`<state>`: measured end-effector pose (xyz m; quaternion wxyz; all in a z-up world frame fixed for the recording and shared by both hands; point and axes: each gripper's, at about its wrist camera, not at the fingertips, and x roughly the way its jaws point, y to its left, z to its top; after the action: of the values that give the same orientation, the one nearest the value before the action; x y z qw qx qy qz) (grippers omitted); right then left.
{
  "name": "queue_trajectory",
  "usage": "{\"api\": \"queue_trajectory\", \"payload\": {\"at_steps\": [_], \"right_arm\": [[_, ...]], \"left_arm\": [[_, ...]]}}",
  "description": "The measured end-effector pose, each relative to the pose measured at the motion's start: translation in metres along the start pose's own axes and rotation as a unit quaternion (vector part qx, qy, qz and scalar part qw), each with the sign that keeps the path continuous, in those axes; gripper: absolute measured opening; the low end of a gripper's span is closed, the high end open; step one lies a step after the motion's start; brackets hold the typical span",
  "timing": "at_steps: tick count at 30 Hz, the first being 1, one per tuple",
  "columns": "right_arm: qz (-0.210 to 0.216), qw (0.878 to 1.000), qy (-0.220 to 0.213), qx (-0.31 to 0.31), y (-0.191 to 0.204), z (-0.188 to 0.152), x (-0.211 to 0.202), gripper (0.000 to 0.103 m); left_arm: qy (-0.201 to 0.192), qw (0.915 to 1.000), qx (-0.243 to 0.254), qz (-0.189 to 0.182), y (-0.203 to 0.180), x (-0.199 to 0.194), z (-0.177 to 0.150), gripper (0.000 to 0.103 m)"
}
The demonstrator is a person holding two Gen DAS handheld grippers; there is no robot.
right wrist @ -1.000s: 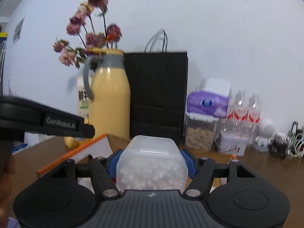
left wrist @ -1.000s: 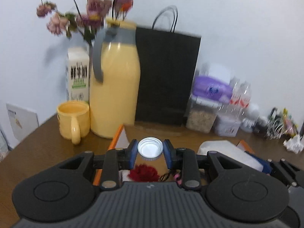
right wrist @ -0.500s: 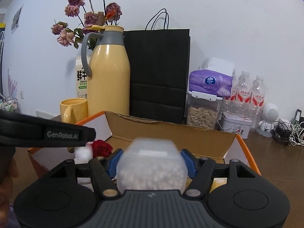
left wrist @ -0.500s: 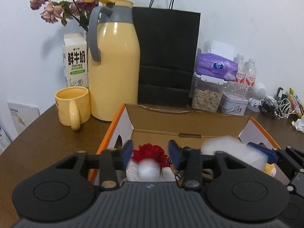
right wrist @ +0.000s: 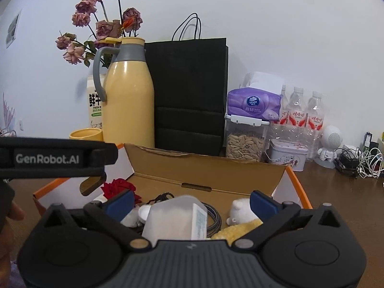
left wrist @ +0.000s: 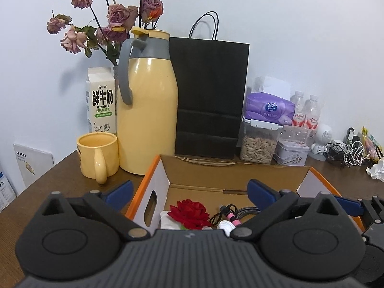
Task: Organize objects
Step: 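Carry cap and plastic box into the cardboard box and open both tools, then withdraw both tools from the box toward the loose items on the table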
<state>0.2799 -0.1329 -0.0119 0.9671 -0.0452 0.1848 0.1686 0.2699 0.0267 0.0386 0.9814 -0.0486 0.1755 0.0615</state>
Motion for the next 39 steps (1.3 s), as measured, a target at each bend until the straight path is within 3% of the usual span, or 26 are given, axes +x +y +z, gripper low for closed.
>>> {"api": "queue_trajectory", "payload": {"at_steps": [19,30,39], "right_arm": [[-0.003,1.000,-0.024,0.000,-0.013,-0.002,-0.052,0.103],[0.001,1.000,-0.026,-0.011,-0.021,-0.016,-0.094,0.103],[-0.005,0.999,0.035,-0.022,-0.033,-0.049,-0.104,0.103]], "left_arm": [[-0.044,0.9984,-0.017,-0.031,0.008,-0.051,0.001,0.103],[-0.018,0.9989,0.007,-0.042,0.015,-0.086,-0.019,0.103],[0.030,0.9992,0.016,-0.023,0.031,-0.088,-0.043,0.103]]}}
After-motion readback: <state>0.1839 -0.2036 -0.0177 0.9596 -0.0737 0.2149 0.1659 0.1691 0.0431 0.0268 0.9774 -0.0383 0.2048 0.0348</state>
